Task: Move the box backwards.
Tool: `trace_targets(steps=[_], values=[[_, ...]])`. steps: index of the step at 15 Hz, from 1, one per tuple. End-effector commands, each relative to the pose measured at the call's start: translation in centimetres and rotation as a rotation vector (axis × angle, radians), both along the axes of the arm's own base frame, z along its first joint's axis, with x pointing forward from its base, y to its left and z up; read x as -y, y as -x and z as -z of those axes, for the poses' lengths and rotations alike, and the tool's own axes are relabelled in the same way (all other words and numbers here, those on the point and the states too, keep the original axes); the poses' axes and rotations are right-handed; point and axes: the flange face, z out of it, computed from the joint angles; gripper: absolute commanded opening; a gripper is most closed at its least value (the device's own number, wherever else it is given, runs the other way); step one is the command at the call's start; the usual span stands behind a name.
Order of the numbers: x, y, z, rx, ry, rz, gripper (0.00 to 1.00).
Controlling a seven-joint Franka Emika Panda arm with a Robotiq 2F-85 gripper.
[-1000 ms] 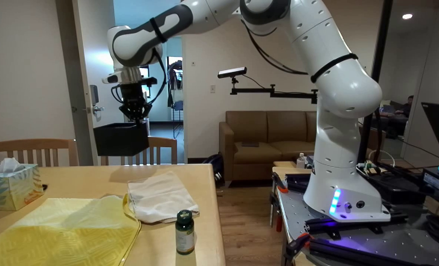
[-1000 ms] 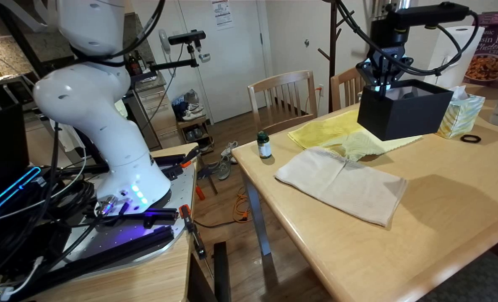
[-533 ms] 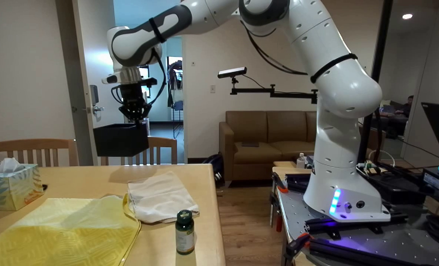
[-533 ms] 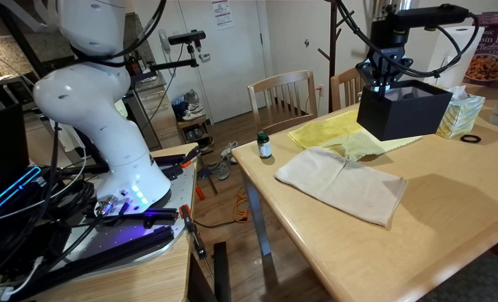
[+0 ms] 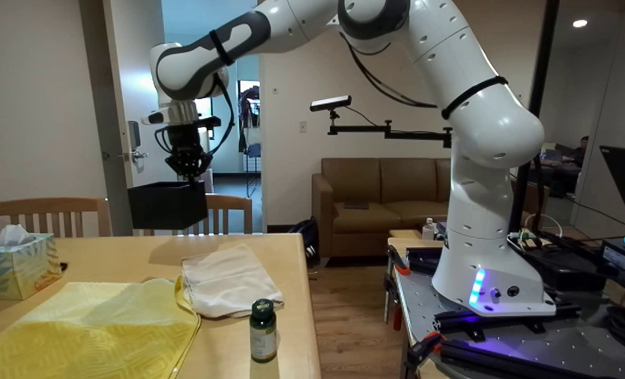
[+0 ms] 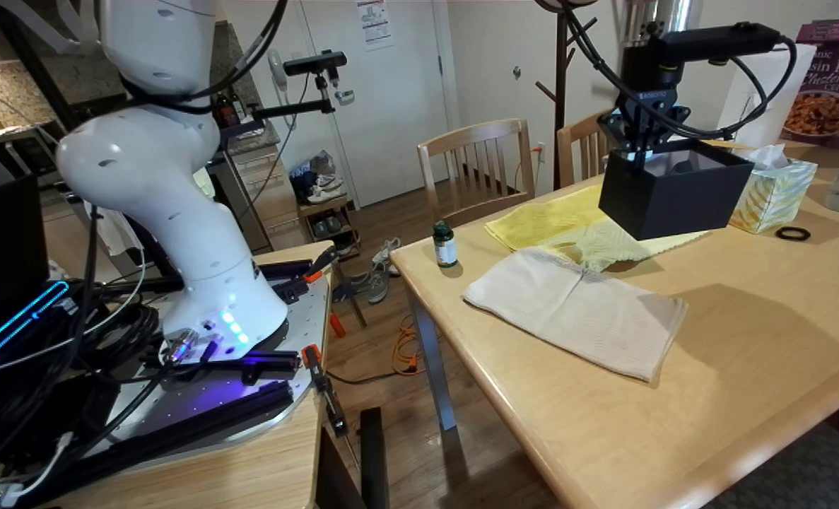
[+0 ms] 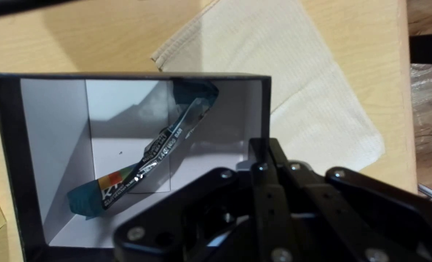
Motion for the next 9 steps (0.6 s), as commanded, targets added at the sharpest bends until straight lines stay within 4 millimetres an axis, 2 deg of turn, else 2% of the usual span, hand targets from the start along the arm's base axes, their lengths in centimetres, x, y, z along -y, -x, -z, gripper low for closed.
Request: trace_targets(steps=[1,5,9], values=[[-1.7,-2.2,1.6,0.060,-0.097,-0.007,0.01],[-3.4,-3.8,3.8,0.097,-0.094,-0.046,0.01],[-3.2,-4.6,5.4,0.093,-0.032,-0.065,0.01]])
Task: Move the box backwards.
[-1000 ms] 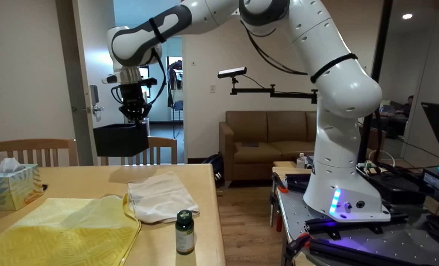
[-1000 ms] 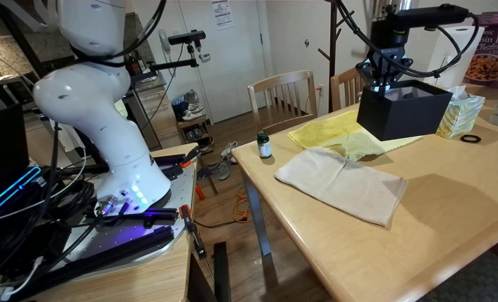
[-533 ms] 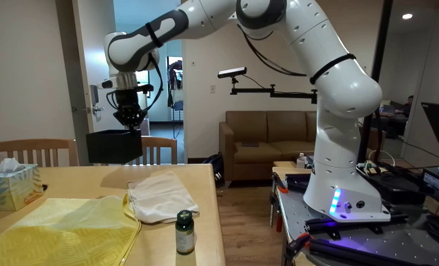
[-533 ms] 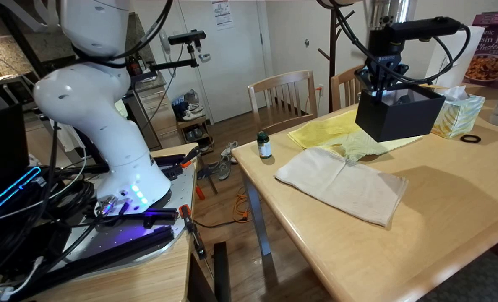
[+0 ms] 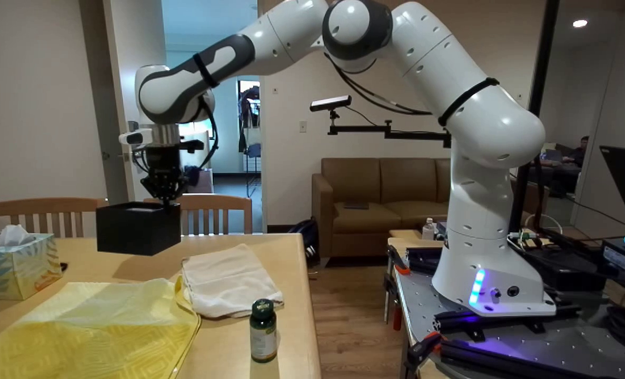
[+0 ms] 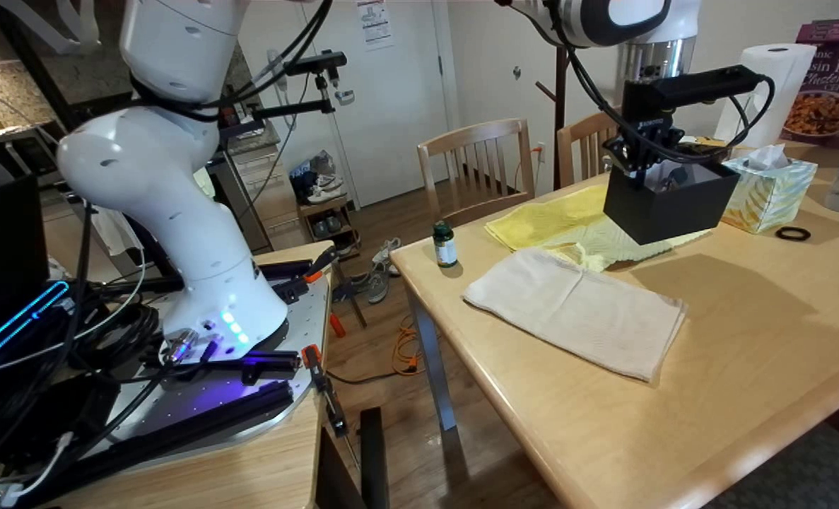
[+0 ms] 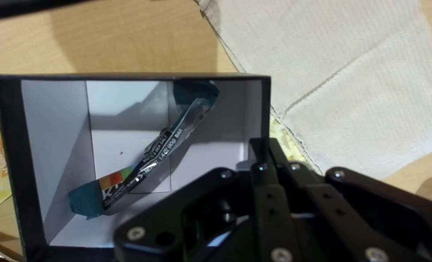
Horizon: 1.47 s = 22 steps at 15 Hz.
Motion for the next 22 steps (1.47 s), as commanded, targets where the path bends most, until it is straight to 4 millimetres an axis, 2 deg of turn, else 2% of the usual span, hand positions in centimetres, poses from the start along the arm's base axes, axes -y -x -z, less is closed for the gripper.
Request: trace_targets(steps=[1,9,13,22], values=[[0.7,-1.4,0.4,0.028,0.066,-0.029,0.01],[1.7,-3.1,1.9,0.082,0.199,-0.101,0.01],[1.5,-3.6,2.4,0.109,0.184,-0.102,0.01],[1.1,-3.3,3.7,0.065,0.121,-0.065,0.01]])
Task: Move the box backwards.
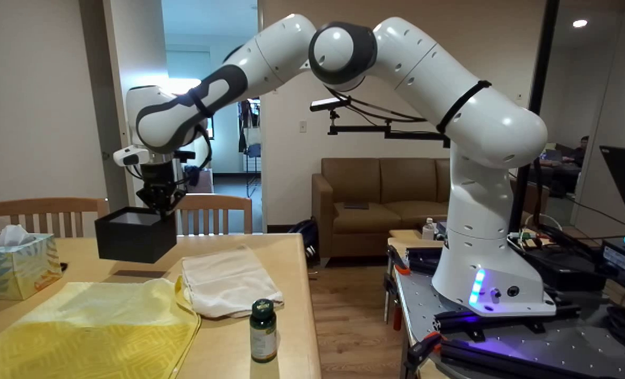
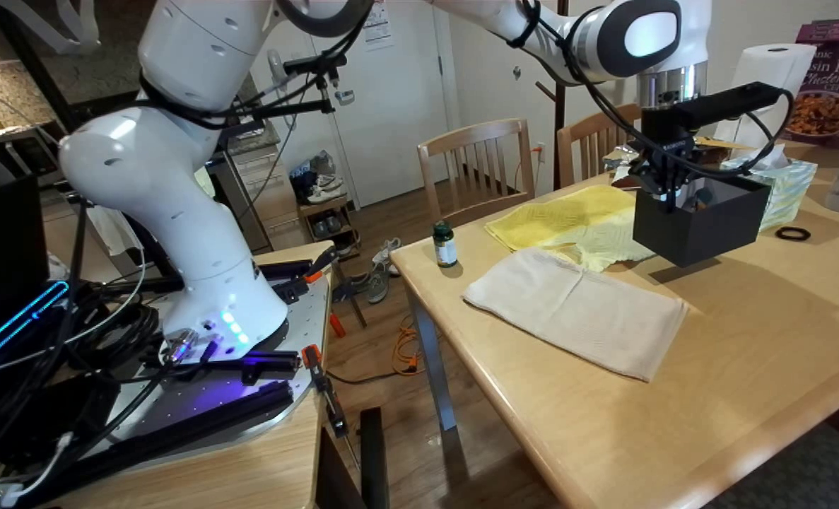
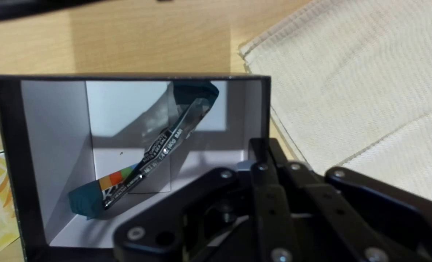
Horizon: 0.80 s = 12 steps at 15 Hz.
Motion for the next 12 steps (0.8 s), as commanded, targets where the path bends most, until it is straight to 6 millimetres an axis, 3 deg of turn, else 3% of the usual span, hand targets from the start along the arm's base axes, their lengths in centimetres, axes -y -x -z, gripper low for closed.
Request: trace_targets(steps=[1,12], values=[[0.13,-0.49,-0.22,0.001,-0.031,0.007,0.01],[0.46,-0.63,-0.39,0.038,-0.050,0.122,0.01]])
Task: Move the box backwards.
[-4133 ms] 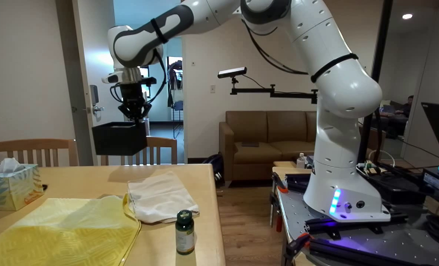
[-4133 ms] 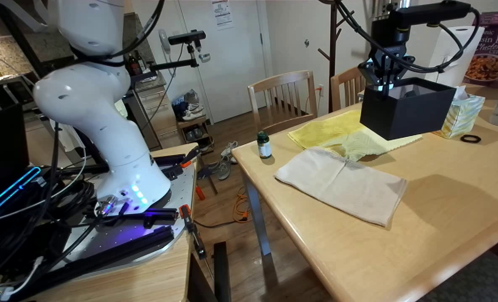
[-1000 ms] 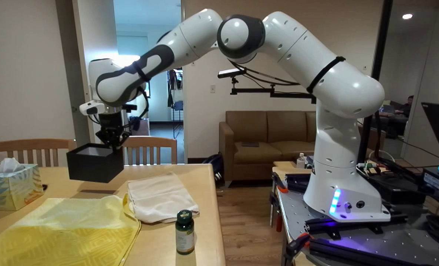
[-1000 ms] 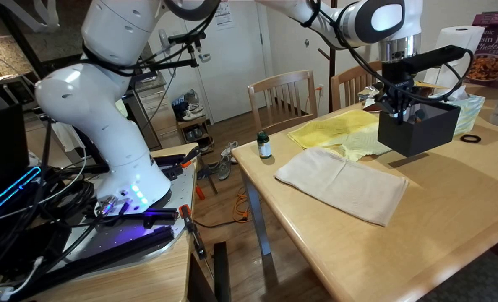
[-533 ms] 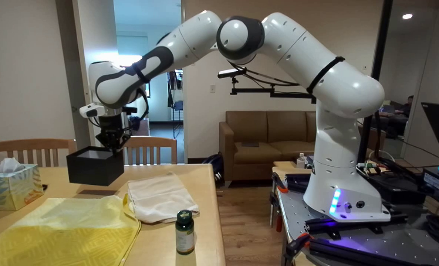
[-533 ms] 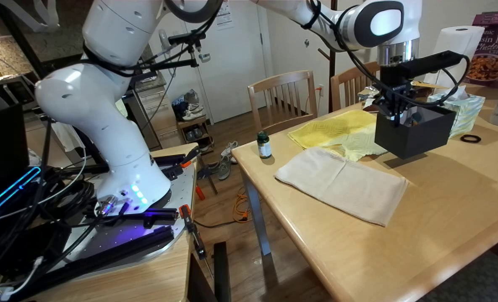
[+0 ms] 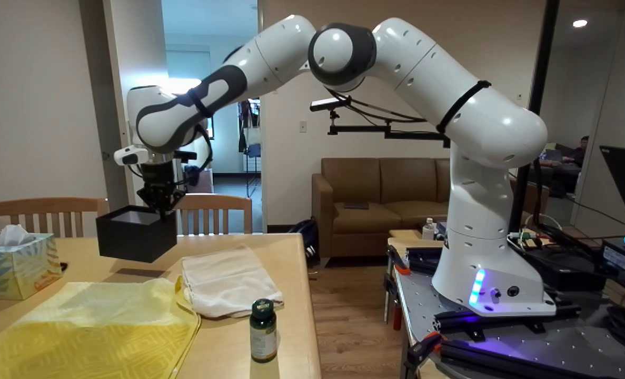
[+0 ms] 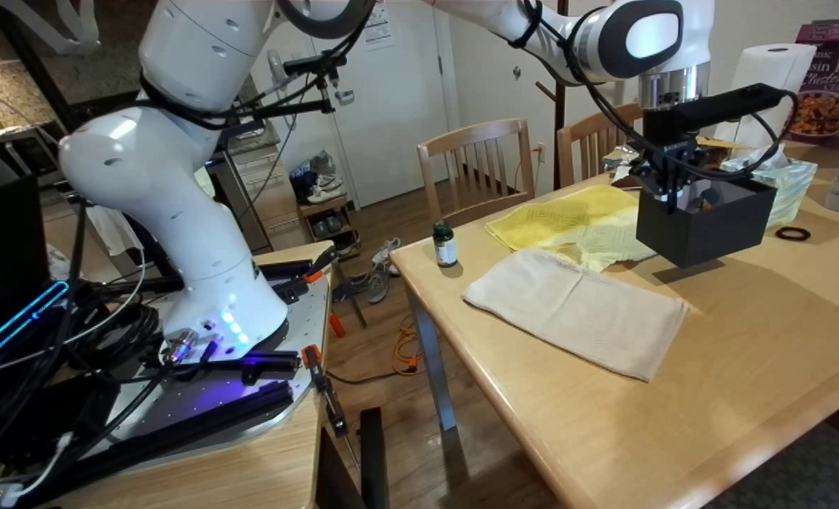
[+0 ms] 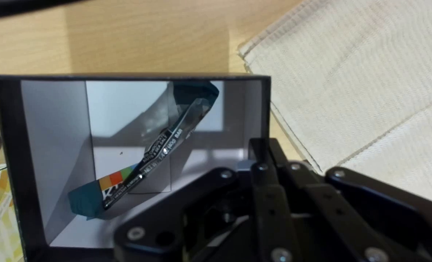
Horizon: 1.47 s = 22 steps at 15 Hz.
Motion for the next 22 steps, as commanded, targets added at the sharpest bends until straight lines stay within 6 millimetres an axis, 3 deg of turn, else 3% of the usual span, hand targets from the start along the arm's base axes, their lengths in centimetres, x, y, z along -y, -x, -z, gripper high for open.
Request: trace_targets(steps=[1,12,22], values=[[0.0,0.0,0.0,0.001,-0.006,0.015,0.03],[0.0,0.0,0.0,0.004,-0.016,0.034,0.01],[1.1,-1.5,4.1,-0.077,-0.082,0.070,0.01]])
